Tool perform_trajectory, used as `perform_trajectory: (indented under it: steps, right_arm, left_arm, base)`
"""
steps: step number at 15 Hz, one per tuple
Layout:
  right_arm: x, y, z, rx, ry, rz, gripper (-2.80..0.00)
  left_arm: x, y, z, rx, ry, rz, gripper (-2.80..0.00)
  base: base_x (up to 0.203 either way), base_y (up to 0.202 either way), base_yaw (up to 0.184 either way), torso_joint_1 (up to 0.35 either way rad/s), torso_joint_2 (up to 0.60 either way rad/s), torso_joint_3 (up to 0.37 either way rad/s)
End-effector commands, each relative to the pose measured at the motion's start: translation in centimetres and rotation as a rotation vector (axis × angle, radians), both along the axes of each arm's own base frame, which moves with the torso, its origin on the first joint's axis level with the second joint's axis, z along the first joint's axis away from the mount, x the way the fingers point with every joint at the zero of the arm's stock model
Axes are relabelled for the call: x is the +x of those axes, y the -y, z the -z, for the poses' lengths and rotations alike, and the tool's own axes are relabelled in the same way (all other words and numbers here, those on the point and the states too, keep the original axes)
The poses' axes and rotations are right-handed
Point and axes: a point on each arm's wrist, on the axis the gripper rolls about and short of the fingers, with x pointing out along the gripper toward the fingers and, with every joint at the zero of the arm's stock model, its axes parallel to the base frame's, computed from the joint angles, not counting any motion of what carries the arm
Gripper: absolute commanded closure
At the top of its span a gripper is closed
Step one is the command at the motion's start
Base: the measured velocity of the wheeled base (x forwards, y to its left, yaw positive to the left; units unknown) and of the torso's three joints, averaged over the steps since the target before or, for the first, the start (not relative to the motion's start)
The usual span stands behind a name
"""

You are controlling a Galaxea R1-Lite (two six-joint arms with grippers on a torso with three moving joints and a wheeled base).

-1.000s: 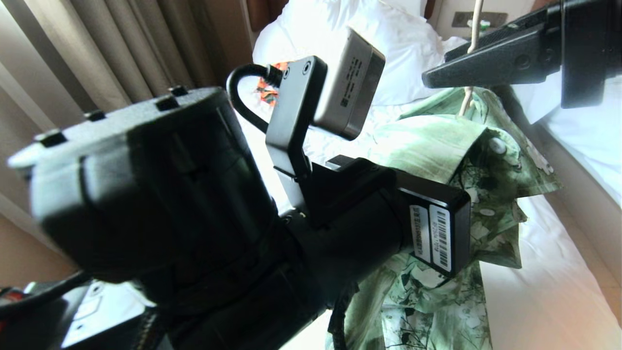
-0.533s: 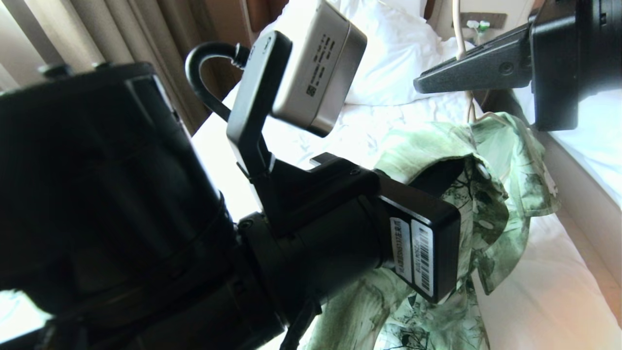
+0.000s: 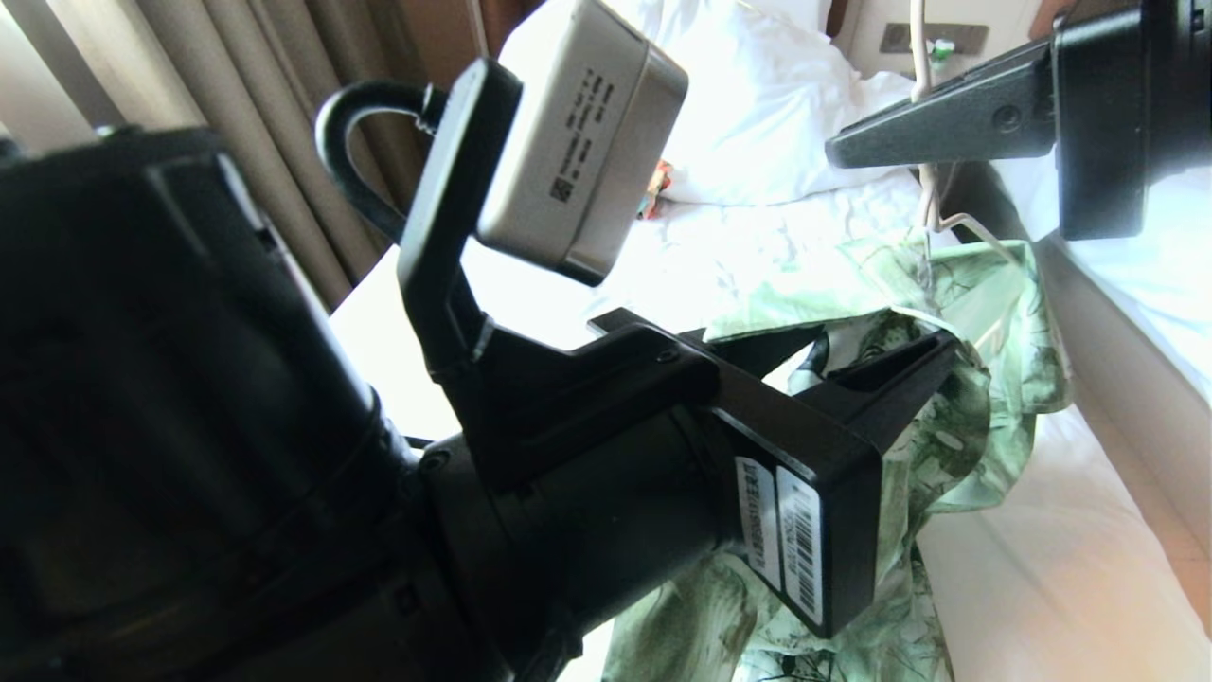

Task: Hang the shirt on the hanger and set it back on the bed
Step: Take the clothes hanger out of the clothes

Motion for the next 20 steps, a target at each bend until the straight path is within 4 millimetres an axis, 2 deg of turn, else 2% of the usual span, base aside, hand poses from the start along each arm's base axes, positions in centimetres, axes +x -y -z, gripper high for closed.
perform_trajectory:
  steps: [1,3,8,12,14,16,17,20]
  right_arm:
    - [0.1,0.0,0.0,-0.001,0.008,0.021,0.0]
    - [0.6,-0.3,-0.3,0.024,0.041,0.074,0.0]
    - [0.7,-0.1,-0.6,0.034,0.057,0.106,0.0]
    - [1.3,0.4,-0.6,0.035,0.058,0.143,0.0]
    - [1.2,0.7,-0.7,0.039,0.059,0.147,0.0]
    - [1.3,0.9,-0.7,0.04,0.059,0.153,0.0]
    - [1.3,1.0,-0.7,0.042,0.061,0.154,0.0]
    - [1.3,1.4,-0.8,0.044,0.063,0.168,0.0]
  left_arm:
    - [-0.3,-0.8,-0.4,-0.018,0.005,0.003,-2.8]
    - [-0.8,-2.4,-0.3,-0.019,0.007,0.012,-2.8]
    - [-2.3,-6.8,1.5,0.01,-0.005,-0.001,-2.8]
    - [-3.1,-11.7,-1.0,-0.06,0.023,-0.06,-2.8]
    - [-3.8,-14.2,-1.6,-0.042,0.018,-0.084,-2.8]
    - [-3.4,-15.6,-1.7,-0.03,0.012,-0.167,-2.8]
    - [-3.1,-16.1,-1.7,-0.033,0.012,-0.205,0.0]
    - [-2.8,-17.0,-1.4,-0.019,0.001,-0.272,0.0]
  base:
    - [0.0,0.0,0.0,0.0,0.0,0.0]
    - [0.0,0.0,0.0,0.0,0.0,0.0]
    - [0.0,0.0,0.0,0.0,0.0,0.0]
    - [0.0,0.0,0.0,0.0,0.0,0.0]
    - [0.0,0.0,0.0,0.0,0.0,0.0]
    - [0.0,0.0,0.0,0.0,0.0,0.0]
    - [0.0,0.0,0.0,0.0,0.0,0.0]
    - [0.0,0.0,0.0,0.0,0.0,0.0]
